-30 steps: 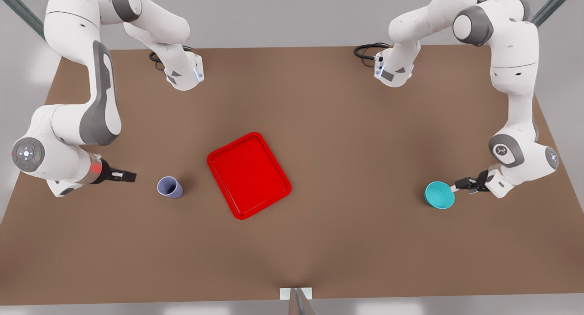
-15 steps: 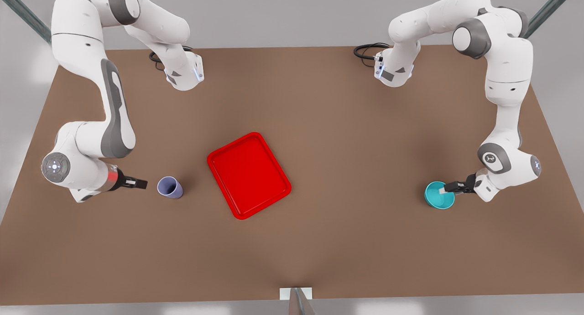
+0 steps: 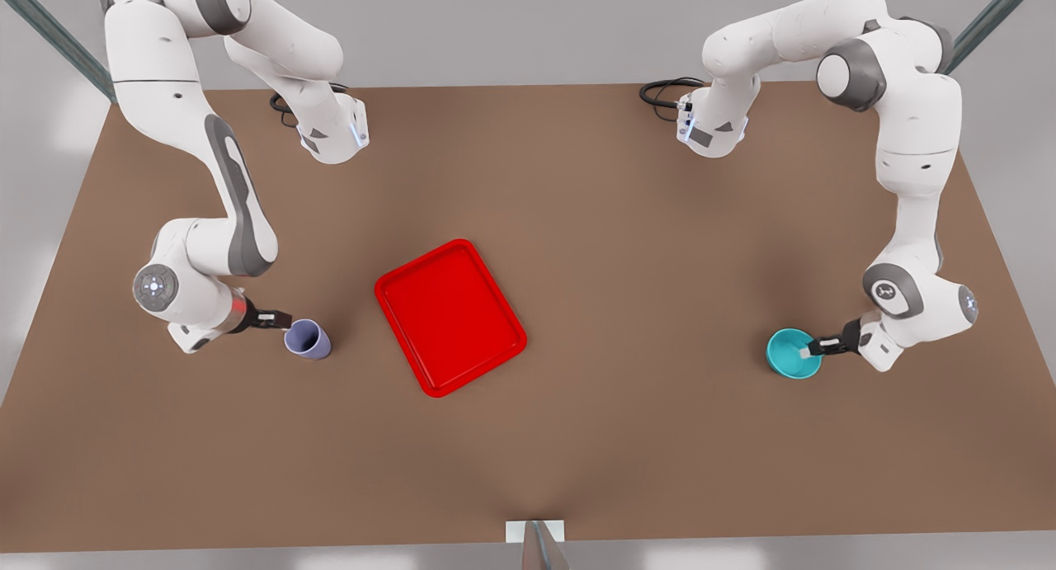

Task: Place the bowl on the tray with the left arm and the cup on the tray with the right arm

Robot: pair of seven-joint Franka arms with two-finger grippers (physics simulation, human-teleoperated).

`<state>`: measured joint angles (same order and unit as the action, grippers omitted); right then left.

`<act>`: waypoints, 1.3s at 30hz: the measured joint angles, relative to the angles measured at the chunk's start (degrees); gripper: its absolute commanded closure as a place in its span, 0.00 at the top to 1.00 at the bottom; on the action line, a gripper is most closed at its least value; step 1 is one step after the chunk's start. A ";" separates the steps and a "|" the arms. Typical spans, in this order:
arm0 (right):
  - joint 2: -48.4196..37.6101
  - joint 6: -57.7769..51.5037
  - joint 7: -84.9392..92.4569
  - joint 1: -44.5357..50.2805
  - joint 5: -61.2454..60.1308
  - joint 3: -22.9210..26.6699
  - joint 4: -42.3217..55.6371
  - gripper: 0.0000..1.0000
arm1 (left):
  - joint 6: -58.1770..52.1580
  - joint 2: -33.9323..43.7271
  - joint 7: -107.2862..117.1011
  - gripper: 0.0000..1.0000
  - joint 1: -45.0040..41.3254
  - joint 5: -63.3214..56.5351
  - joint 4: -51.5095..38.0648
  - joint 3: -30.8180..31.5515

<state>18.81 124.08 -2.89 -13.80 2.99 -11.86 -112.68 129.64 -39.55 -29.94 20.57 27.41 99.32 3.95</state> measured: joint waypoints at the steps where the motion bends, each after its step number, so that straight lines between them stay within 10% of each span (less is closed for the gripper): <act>1: 0.13 1.84 -0.01 0.27 0.00 0.00 0.00 1.00 | -0.02 0.00 0.72 0.21 -0.71 -0.07 -0.65 0.09; 10: 1.58 4.06 -0.27 0.53 0.00 0.00 -0.70 1.00 | -0.90 5.77 14.12 0.21 -15.34 -6.50 -2.37 0.00; 25: 1.24 3.40 0.83 -0.50 0.33 0.00 -0.23 1.00 | -4.12 2.32 108.85 0.21 -61.16 -13.92 -15.42 0.00; 39: 3.27 4.01 0.26 0.79 0.35 -0.08 0.05 1.00 | 2.79 -9.95 125.45 0.21 -64.84 -12.85 -28.92 -0.27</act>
<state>22.08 128.10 -2.64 -13.02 3.34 -11.94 -112.62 132.42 -49.51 95.51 -44.27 14.57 70.40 3.68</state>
